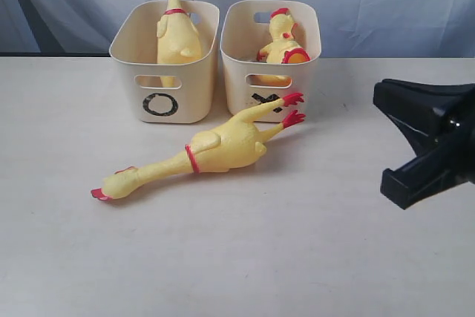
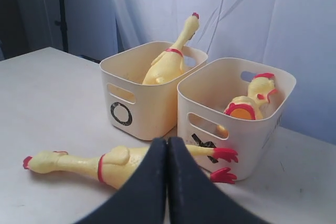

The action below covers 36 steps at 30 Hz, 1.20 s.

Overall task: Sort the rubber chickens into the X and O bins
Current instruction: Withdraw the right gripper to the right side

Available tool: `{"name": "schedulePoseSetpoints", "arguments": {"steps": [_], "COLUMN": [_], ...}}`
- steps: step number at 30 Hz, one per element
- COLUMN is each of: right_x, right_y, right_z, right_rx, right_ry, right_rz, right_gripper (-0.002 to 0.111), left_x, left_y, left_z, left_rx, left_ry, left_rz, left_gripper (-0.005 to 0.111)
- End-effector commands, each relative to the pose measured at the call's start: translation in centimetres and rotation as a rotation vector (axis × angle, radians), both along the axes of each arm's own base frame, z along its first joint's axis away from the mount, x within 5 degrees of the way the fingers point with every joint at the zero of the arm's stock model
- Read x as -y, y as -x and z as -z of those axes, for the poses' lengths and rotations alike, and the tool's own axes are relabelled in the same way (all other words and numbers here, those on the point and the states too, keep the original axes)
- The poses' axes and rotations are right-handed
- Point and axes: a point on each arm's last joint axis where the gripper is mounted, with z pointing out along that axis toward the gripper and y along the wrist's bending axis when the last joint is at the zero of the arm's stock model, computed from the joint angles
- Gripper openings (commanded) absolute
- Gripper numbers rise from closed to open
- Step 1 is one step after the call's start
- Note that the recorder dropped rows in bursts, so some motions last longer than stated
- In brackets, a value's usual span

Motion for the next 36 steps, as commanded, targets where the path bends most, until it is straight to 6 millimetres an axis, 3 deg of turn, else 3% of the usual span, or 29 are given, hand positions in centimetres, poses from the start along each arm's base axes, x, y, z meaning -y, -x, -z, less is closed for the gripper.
{"name": "schedulePoseSetpoints", "arguments": {"steps": [1, 30, 36], "right_x": [0.79, 1.49, 1.49], "right_y": [0.81, 1.58, 1.58], "right_z": [-0.01, -0.51, -0.51], "right_rx": [0.027, 0.022, 0.022], "right_ry": [-0.023, -0.108, -0.108], "right_rz": [0.007, 0.021, 0.021], "right_gripper": [-0.001, -0.001, -0.001], "left_x": [0.02, 0.02, 0.01], "left_y": [0.10, 0.10, 0.08], "left_z": [0.04, 0.04, 0.26], "left_rx": [0.005, 0.005, 0.043], "left_ry": [0.000, 0.000, -0.113], "left_rz": [0.004, 0.004, -0.006], "left_gripper": [0.000, 0.000, 0.000]}}
